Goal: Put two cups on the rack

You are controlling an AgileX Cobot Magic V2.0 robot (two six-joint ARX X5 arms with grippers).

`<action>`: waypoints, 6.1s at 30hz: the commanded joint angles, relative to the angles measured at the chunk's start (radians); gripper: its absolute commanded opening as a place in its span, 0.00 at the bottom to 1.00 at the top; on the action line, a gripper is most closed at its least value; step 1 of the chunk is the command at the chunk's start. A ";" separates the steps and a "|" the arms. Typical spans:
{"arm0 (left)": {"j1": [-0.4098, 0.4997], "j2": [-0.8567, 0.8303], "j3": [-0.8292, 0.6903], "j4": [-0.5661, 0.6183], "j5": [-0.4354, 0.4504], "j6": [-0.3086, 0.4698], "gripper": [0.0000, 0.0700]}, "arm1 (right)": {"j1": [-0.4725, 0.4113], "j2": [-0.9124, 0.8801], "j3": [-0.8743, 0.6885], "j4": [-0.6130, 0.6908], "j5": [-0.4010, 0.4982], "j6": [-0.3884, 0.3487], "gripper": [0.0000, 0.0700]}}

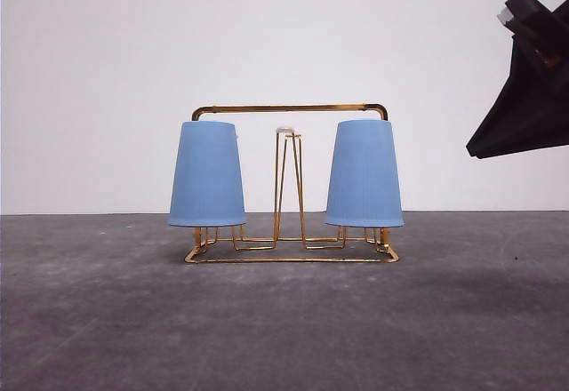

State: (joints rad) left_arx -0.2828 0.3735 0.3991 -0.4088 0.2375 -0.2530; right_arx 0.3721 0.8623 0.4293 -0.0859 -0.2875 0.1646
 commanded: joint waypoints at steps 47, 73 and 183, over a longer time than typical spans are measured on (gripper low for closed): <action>0.255 -0.370 -0.387 0.246 -0.167 0.185 0.00 | -0.096 -0.391 -0.202 -0.072 0.298 -0.115 0.05; 0.255 -0.370 -0.387 0.246 -0.167 0.185 0.00 | -0.341 -0.859 -0.416 -0.071 0.308 -0.093 0.05; 0.255 -0.370 -0.387 0.246 -0.167 0.185 0.00 | -0.341 -0.859 -0.416 -0.071 0.308 -0.094 0.05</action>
State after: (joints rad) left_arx -0.0299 0.0036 0.0273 -0.1757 0.0738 -0.0776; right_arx 0.0319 0.0044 0.0158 -0.1680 0.0196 0.0601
